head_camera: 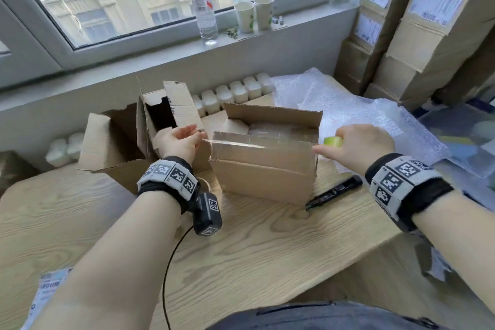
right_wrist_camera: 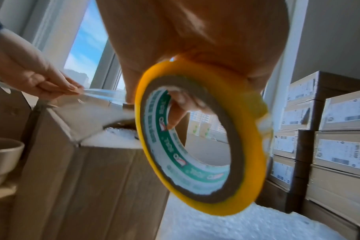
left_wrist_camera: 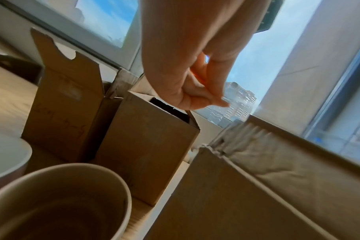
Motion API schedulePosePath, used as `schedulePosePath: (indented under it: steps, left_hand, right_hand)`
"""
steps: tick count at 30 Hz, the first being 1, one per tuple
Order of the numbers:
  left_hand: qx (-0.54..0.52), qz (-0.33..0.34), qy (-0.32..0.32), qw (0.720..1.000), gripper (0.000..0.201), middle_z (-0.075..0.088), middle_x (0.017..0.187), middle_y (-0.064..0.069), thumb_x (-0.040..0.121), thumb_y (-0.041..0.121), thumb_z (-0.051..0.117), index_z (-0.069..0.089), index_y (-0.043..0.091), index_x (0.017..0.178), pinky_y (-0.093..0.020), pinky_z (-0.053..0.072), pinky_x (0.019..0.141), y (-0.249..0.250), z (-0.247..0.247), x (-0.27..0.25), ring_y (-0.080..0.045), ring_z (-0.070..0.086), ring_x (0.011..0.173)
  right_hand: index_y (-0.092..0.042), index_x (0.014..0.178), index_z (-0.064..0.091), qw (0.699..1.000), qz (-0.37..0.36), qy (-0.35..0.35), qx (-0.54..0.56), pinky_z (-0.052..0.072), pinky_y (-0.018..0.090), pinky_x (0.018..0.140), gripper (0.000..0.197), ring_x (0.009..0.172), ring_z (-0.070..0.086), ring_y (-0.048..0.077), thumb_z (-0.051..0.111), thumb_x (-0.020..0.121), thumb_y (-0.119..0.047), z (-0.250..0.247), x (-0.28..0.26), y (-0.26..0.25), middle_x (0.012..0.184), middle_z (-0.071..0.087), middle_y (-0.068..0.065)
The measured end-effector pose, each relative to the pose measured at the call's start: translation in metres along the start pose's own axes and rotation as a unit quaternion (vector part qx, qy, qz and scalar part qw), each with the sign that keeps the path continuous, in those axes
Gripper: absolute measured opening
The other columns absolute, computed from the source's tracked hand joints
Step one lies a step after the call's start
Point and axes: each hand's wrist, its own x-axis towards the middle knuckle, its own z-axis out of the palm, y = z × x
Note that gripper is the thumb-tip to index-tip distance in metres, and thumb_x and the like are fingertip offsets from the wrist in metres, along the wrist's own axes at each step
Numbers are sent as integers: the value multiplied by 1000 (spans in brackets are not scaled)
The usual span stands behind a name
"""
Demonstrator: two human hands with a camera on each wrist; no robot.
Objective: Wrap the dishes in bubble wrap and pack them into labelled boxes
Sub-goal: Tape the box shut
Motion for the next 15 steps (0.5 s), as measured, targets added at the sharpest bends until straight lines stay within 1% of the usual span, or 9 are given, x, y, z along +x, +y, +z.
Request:
schedulePosePath:
  steps: [2, 4, 6, 9, 10, 12, 13, 15]
  left_hand:
    - [21, 11, -22, 999, 22, 68, 91, -4, 75, 2, 76, 66, 14, 92, -33, 51, 96, 1, -1, 7, -20, 66, 97]
    - [56, 33, -46, 997, 21, 69, 96, -5, 75, 8, 78, 67, 20, 88, -35, 50, 97, 3, 1, 11, -20, 66, 99]
    - [80, 46, -44, 995, 20, 70, 95, -4, 74, 11, 78, 67, 24, 84, -35, 50, 98, 3, 4, 15, -19, 67, 99]
    - [87, 43, -34, 995, 19, 69, 92, -1, 76, 11, 77, 67, 25, 84, -36, 50, 97, 1, 5, 20, -18, 67, 97]
    - [93, 47, -33, 994, 19, 69, 91, 0, 77, 11, 76, 67, 25, 85, -35, 50, 97, 1, 5, 21, -18, 66, 97]
    - [99, 51, -37, 993, 18, 69, 91, -1, 78, 10, 75, 67, 24, 85, -35, 50, 96, -2, 6, 24, -18, 66, 96]
    - [101, 52, -41, 993, 17, 69, 90, -1, 79, 9, 74, 67, 23, 86, -34, 50, 96, -2, 6, 24, -17, 66, 95]
    - [107, 60, -45, 991, 16, 68, 89, -1, 80, 9, 73, 68, 22, 86, -33, 50, 96, -2, 7, 24, -16, 65, 92]
  right_hand:
    - [-21, 78, 52, 999, 20, -17, -22, 35, 30, 73, 55, 84, 52, 22, 48, 74, -76, 0, -6, 3, 78, 52, -2]
    - [-23, 77, 49, 999, 33, -25, -11, 35, 32, 76, 52, 86, 52, 22, 47, 76, -75, 0, -10, 6, 78, 51, -2]
    - [-21, 69, 47, 999, 34, -27, -3, 34, 33, 75, 52, 81, 49, 21, 43, 82, -70, 1, -12, 7, 73, 50, -3]
    - [-23, 59, 39, 999, 40, -33, 10, 33, 35, 79, 51, 78, 46, 22, 37, 89, -64, 4, -12, 5, 63, 42, -5]
    - [-23, 58, 40, 999, 42, -29, 10, 34, 36, 81, 51, 77, 47, 23, 36, 90, -63, 6, -11, 4, 62, 42, -5]
    - [-19, 60, 45, 999, 44, -17, 0, 33, 37, 87, 54, 80, 52, 26, 33, 91, -62, 11, -10, 5, 62, 46, -4]
    - [-18, 64, 49, 999, 48, -11, -11, 32, 37, 88, 54, 81, 53, 26, 32, 91, -62, 13, -9, 4, 64, 49, -3]
    - [-18, 70, 55, 998, 56, 6, -35, 31, 37, 89, 55, 78, 51, 24, 32, 90, -63, 15, -6, 4, 70, 54, 0]
